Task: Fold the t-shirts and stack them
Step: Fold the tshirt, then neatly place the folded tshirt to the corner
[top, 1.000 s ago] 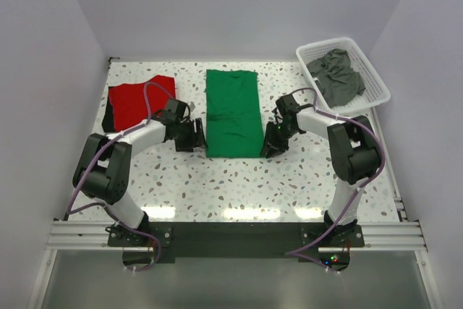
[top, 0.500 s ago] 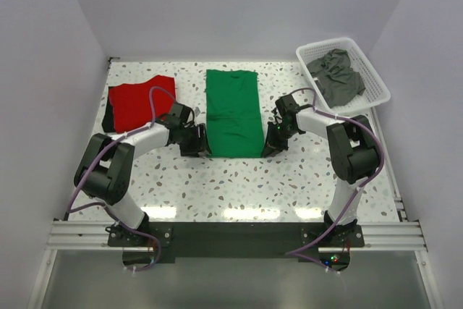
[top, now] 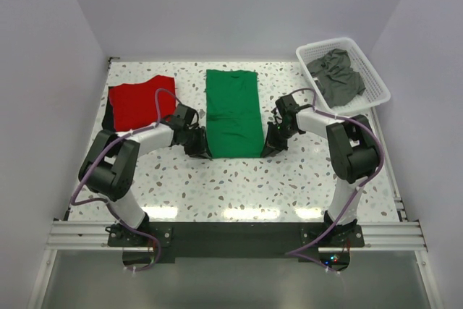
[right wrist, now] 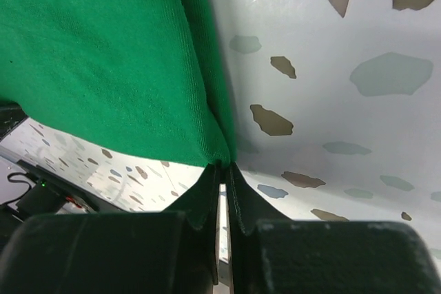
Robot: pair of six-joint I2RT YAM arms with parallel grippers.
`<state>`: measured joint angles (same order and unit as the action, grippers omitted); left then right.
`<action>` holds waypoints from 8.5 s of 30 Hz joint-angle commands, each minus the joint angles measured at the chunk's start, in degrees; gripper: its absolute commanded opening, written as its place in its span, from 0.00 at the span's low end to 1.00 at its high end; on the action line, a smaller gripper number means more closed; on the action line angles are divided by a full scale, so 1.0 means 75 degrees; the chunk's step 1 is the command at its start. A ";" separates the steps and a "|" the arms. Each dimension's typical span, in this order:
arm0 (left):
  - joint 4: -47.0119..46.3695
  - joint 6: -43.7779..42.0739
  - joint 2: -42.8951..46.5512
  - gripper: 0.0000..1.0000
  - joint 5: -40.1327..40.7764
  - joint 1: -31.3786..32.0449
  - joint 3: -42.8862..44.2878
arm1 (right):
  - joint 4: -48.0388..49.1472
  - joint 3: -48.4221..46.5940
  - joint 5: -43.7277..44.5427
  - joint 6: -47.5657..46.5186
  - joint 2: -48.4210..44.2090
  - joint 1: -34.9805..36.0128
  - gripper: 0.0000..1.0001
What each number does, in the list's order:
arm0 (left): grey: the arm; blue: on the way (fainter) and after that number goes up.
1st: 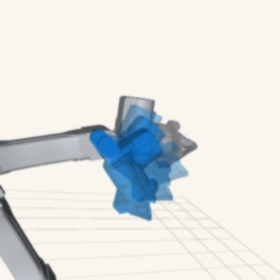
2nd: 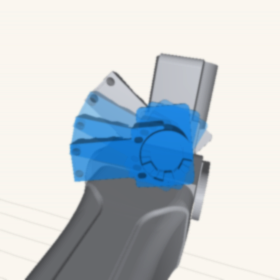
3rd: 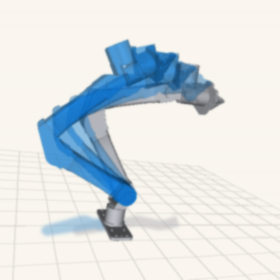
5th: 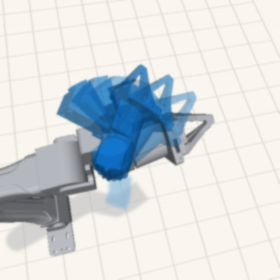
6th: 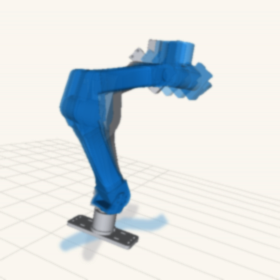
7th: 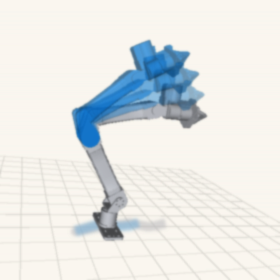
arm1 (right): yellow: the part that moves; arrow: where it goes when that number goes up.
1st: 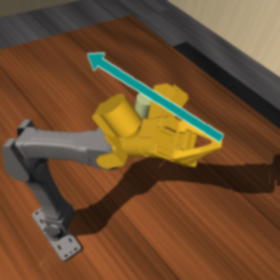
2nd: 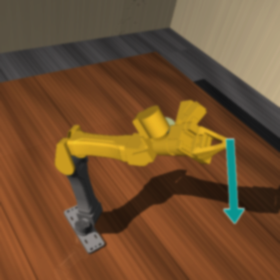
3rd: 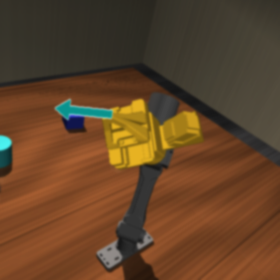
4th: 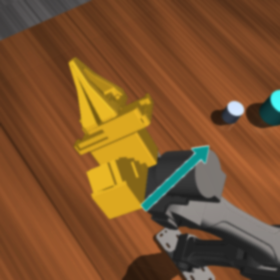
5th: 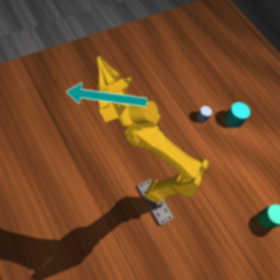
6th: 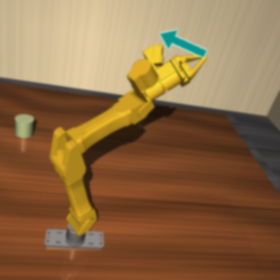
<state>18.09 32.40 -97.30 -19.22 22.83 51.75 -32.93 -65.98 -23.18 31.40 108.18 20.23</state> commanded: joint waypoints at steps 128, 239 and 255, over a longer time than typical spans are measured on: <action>0.2428 -0.0254 -0.1464 0.00 -0.0261 -0.0606 0.5112 | -0.1891 -0.4315 0.2177 -0.0120 -0.0222 -0.0400 0.00; -0.0291 0.0673 -0.3950 0.13 0.1261 -0.0278 0.3623 | -0.0110 -0.3497 0.0255 -0.0038 0.2463 -0.0295 0.61; 0.2240 -0.1331 -0.4265 0.00 0.4437 0.0799 0.6458 | -0.0110 -0.3403 0.0313 -0.0085 0.2240 -0.0189 0.65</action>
<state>26.46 28.16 -126.39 5.85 27.55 96.33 -29.26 -93.89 -23.55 32.47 125.34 18.39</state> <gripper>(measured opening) 0.066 0.644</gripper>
